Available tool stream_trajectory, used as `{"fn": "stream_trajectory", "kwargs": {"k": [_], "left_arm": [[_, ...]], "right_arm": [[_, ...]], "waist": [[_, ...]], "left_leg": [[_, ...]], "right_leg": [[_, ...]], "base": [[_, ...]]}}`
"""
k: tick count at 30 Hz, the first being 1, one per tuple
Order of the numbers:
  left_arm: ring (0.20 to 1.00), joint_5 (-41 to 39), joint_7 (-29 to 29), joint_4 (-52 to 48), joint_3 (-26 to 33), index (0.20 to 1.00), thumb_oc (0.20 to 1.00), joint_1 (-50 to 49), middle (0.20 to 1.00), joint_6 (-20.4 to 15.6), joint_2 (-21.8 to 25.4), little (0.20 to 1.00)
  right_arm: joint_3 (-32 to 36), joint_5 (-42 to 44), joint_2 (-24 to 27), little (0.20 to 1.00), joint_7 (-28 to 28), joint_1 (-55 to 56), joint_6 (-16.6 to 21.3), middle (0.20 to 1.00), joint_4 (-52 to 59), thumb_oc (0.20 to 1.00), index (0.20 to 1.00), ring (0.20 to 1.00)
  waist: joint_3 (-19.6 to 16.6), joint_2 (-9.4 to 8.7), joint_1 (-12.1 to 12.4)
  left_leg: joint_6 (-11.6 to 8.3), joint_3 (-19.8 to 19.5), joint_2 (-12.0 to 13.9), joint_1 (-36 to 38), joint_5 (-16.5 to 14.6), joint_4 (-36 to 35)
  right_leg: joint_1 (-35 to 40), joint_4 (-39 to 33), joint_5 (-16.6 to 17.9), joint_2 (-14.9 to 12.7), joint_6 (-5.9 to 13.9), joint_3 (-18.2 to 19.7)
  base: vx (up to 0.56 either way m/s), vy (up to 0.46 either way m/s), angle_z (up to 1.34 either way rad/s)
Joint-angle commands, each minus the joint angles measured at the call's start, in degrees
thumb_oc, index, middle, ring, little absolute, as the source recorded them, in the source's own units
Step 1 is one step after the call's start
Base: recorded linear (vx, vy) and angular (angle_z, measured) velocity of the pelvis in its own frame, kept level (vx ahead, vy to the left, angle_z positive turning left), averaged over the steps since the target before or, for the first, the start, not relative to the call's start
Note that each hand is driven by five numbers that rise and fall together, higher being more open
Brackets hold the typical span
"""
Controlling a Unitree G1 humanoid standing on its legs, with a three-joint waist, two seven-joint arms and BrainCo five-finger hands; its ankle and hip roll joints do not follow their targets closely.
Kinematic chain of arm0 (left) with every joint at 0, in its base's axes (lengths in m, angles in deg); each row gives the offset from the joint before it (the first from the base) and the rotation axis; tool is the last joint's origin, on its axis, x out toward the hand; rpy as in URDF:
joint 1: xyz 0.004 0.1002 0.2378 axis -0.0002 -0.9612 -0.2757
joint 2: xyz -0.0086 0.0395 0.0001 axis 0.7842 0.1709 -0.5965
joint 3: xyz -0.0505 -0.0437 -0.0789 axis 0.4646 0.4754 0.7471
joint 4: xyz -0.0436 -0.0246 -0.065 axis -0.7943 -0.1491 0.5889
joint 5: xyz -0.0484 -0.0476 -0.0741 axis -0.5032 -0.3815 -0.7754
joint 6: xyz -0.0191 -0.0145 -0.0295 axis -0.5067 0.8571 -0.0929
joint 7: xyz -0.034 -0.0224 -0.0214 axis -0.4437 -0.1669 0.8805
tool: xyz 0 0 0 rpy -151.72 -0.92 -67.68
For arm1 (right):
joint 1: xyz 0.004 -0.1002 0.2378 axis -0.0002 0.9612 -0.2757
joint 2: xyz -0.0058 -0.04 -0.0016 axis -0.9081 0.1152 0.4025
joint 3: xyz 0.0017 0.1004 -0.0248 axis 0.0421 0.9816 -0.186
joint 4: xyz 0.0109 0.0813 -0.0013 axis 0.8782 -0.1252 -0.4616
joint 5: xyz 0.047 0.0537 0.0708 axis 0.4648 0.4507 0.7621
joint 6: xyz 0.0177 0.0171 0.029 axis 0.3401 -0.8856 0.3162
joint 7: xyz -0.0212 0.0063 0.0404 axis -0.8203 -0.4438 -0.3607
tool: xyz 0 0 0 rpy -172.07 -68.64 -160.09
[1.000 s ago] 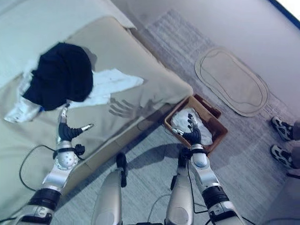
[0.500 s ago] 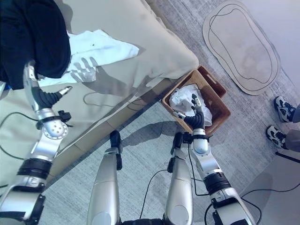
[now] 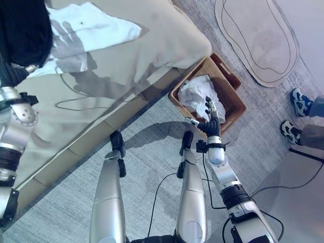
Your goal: Pick up clothes into the bucket
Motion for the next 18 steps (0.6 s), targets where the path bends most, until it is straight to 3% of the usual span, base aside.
{"fn": "stream_trajectory", "kwargs": {"k": [1, 5, 14, 17, 18], "left_arm": [[1.000, 3.4, 0.4, 4.0, -1.8, 1.000, 1.000, 6.2, 1.000, 0.7, 5.3, 1.000], [1.000, 5.6, 4.0, 8.6, -8.6, 1.000, 1.000, 11.7, 1.000, 1.6, 8.5, 1.000], [1.000, 7.7, 7.3, 14.9, -17.6, 1.000, 1.000, 19.6, 1.000, 2.1, 9.1, 1.000], [1.000, 11.2, 12.6, 20.7, -24.5, 1.000, 1.000, 24.3, 1.000, 3.6, 9.4, 1.000], [1.000, 11.2, 12.6, 20.9, -25.0, 1.000, 1.000, 24.9, 1.000, 3.5, 9.3, 1.000]], "right_arm": [[2.4, -0.1, 3.4, 1.000, 0.6, 1.6, 4.7, 1.000, 6.5, 1.000, 1.000, 1.000], [2.8, 0.5, 4.6, 1.000, 1.3, 1.8, 5.3, 1.000, 9.2, 1.000, 1.000, 1.000], [3.7, 0.8, 5.8, 1.000, 1.5, 1.6, 5.7, 1.000, 10.9, 1.000, 1.000, 1.000], [4.6, 1.5, 6.9, 1.000, 2.0, 2.0, 5.8, 1.000, 11.9, 1.000, 1.000, 1.000], [4.9, 1.5, 6.8, 1.000, 2.0, 2.0, 5.8, 1.000, 12.0, 1.000, 1.000, 1.000]], "waist": [[-0.9, -1.51, 0.7], [-0.9, -1.78, -0.5], [-0.9, -2.08, -1.9], [-0.9, -1.53, -2.7], [-0.9, -1.70, -2.7]], "left_leg": [[2.02, 1.7, -2.7, -0.9, 1.0, -1.4], [1.95, 1.8, -2.6, -4.0, 1.5, -1.4], [1.93, 2.2, -2.5, -7.5, 2.0, -1.5], [1.51, 1.8, -2.0, -8.6, -0.1, -0.4], [1.98, 2.3, -2.3, -9.7, 1.9, -0.7]], "right_leg": [[1.9, 3.6, -2.1, -2.1, 3.55, -0.6], [-0.7, 2.5, -0.8, -2.0, 3.78, -0.4], [-4.3, 1.6, 0.5, -2.3, 4.30, -0.2], [-5.7, 2.4, -0.6, -2.0, 4.94, 0.6], [-6.7, 2.0, 0.9, -2.4, 4.48, 0.3]], "base": [[0.00, 0.000, 0.00], [-0.01, 0.019, 0.00], [0.00, 0.022, -0.01], [0.05, 0.017, -0.01], [0.01, 0.037, -0.03]]}}
